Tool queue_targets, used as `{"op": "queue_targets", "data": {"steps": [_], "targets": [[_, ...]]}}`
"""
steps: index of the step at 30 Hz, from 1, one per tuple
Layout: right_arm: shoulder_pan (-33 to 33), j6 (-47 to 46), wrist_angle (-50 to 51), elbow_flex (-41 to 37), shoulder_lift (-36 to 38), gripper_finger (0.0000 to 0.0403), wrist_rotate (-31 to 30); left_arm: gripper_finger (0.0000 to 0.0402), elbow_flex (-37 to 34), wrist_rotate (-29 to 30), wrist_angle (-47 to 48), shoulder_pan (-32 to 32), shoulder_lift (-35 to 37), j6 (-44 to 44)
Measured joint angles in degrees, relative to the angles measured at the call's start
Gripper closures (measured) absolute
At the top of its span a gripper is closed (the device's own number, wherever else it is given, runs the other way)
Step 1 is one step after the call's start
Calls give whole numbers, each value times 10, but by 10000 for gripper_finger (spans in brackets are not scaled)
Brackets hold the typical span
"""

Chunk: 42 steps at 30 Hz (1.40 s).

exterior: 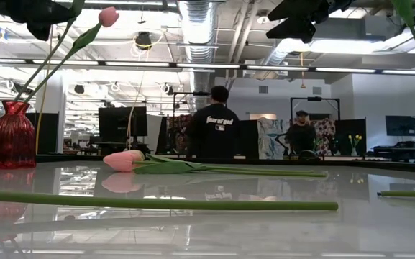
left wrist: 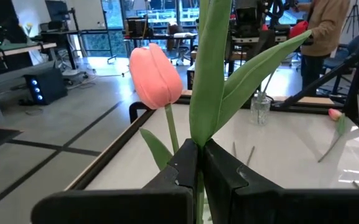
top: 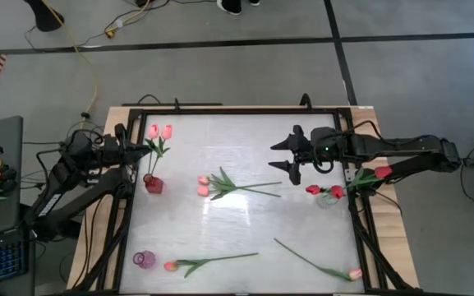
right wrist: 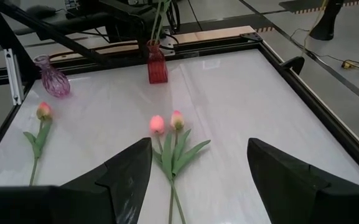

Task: Sort flowers into vase by color
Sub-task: Put the top pink flower into the red flower vase, then put the pink flower into the red flower vase

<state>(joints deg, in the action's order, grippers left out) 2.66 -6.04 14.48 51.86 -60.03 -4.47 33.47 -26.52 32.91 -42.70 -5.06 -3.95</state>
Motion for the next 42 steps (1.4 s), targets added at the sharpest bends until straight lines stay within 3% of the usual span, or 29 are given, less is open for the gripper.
{"op": "queue_targets", "data": {"steps": [6, 20, 34, 42], "targets": [[0, 0, 0, 0, 0, 113, 0, 388, 0, 1, 0, 0, 0, 0], [0, -1, 0, 0, 0, 113, 0, 257, 7, 10, 10, 0, 0, -7], [0, 0, 0, 0, 0, 113, 0, 248, 88, 31, 51, 0, -12, 2], [-16, -8, -30, 0, -18, 113, 0, 248, 153, -14, 50, 0, -94, 21]]}}
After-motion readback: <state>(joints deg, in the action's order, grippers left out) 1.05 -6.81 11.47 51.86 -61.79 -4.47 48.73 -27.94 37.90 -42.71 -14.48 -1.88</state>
